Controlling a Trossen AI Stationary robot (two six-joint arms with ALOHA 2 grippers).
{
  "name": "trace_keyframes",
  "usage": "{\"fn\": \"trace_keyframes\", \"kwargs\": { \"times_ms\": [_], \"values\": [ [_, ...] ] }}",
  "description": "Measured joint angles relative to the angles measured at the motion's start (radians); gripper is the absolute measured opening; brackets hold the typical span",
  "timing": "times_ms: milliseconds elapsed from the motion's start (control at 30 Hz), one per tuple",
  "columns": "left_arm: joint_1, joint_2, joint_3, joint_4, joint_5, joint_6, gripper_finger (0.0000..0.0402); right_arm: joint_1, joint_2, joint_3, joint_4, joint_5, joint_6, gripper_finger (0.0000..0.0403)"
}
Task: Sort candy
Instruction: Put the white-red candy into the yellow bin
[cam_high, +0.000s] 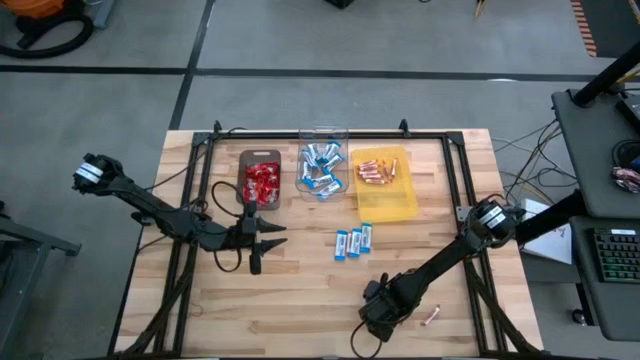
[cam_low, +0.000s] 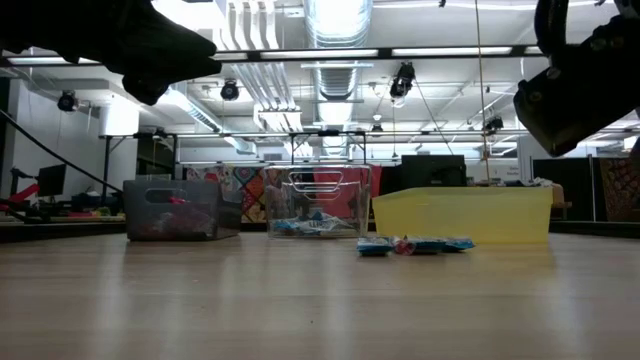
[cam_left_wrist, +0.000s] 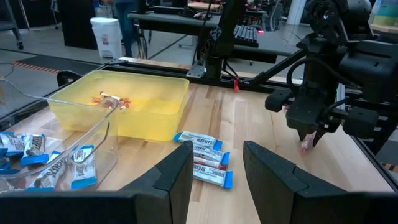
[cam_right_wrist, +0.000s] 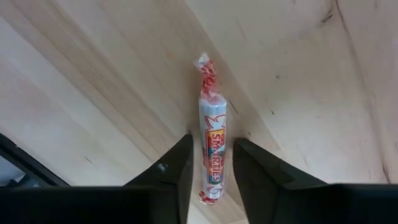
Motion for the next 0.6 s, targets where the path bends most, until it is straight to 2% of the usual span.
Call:
{"fn": "trace_keyframes", "kwargs": {
  "times_ms": [300,600],
  "values": [
    [0.0,0.0,0.0,-0.008,0.0,0.0,0.0125,0.0,-0.001,0.0,0.005,-0.001,-0.009,0.0028],
    [0.0,0.0,0.0,-0.014,-0.001,0.0,0.0125,-0.007,-0.019,0.025,0.0,0.012,-0.038,0.0019]
  ]
}}
